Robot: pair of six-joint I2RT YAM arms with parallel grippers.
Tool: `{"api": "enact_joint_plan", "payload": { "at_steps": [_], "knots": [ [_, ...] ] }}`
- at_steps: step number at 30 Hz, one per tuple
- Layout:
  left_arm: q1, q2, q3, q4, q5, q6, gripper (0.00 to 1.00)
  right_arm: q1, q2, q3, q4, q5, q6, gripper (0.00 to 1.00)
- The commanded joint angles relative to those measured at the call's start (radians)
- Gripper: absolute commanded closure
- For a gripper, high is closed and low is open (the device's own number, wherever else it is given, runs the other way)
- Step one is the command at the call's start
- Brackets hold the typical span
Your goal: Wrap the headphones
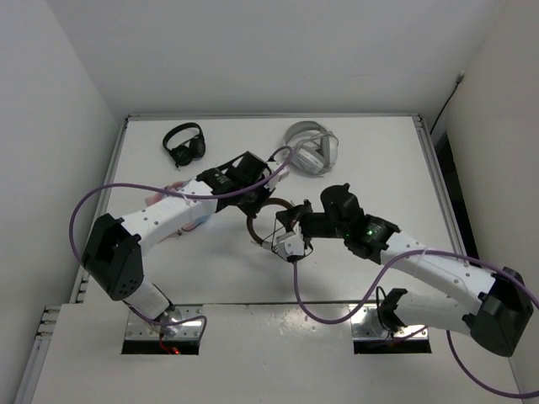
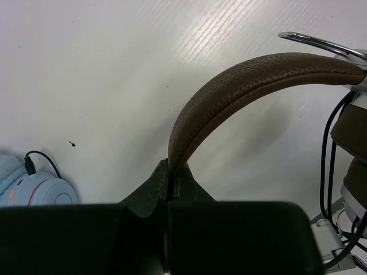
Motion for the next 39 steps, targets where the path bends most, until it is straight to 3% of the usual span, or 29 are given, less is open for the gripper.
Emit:
{"api": "enact_joint_plan", "payload": {
  "at_steps": [1,13,21,27,39],
  "knots": [
    [-0.017,-0.053,-0.01,-0.004,0.032,0.027,1.0,-0.034,-0.026,0.014,0.115,-0.065,0.078,1.0],
    [-0.017,-0.071,0.009,0.005,0.023,0.027,1.0,-0.052,0.102,0.157,-0.093,-0.144,0.491,1.0],
    [-0.017,-0.071,0.018,0.005,0.044,0.018,1.0,-0.092,0.231,0.256,-0.252,-0.192,0.553,0.99],
    [-0.017,-0.071,0.036,0.005,0.044,0.006,1.0,-0.104,0.275,0.246,-0.23,-0.178,0.596,0.98],
    [-0.017,-0.062,0.065,-0.004,0.067,-0.013,1.0,-0.06,0.303,0.221,-0.229,-0.122,0.596,0.72]
  ]
}}
